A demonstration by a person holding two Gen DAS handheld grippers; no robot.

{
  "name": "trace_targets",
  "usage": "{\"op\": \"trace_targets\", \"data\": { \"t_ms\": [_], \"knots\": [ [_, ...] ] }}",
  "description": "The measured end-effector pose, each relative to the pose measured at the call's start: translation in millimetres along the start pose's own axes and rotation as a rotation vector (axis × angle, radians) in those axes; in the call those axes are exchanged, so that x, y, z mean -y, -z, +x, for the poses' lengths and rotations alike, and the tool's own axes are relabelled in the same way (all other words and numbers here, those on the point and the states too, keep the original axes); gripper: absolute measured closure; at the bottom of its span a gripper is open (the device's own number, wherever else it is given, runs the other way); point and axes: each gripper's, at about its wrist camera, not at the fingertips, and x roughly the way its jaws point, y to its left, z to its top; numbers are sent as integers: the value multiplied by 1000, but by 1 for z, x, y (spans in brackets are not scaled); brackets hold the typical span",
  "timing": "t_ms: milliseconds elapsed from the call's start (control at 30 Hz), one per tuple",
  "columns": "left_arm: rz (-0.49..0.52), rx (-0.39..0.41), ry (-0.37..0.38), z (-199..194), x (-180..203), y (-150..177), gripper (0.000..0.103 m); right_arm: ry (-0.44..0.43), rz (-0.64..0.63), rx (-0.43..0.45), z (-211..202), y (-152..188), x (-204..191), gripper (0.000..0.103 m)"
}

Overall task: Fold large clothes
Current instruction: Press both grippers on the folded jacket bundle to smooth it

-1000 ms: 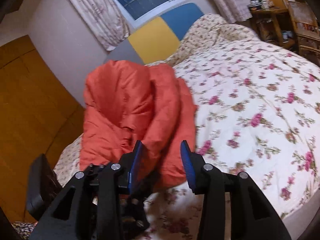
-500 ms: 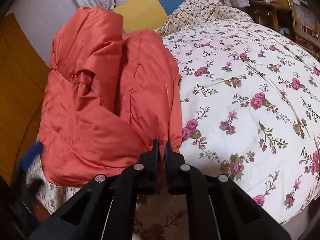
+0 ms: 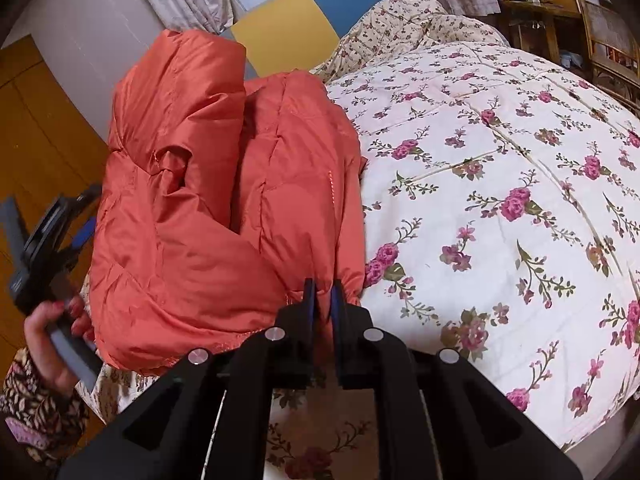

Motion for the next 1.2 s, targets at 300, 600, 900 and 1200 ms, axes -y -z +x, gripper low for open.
{"op": "trace_targets", "data": {
  "t_ms": [300, 600, 900, 1200],
  "knots": [
    [127, -43, 66, 41, 45, -5, 25, -6, -25, 152, -38, -37, -11, 88],
    [169, -170, 76, 69, 70, -9, 25, -45, -248, 220, -21, -124, -81, 88],
    [236, -236, -11, 89, 98, -7, 15, 87, -272, 133, 70, -171, -85, 92],
    [286, -285, -47, 114, 114, 0, 5, 113, -247, 107, 101, -169, -37, 93]
  ]
}}
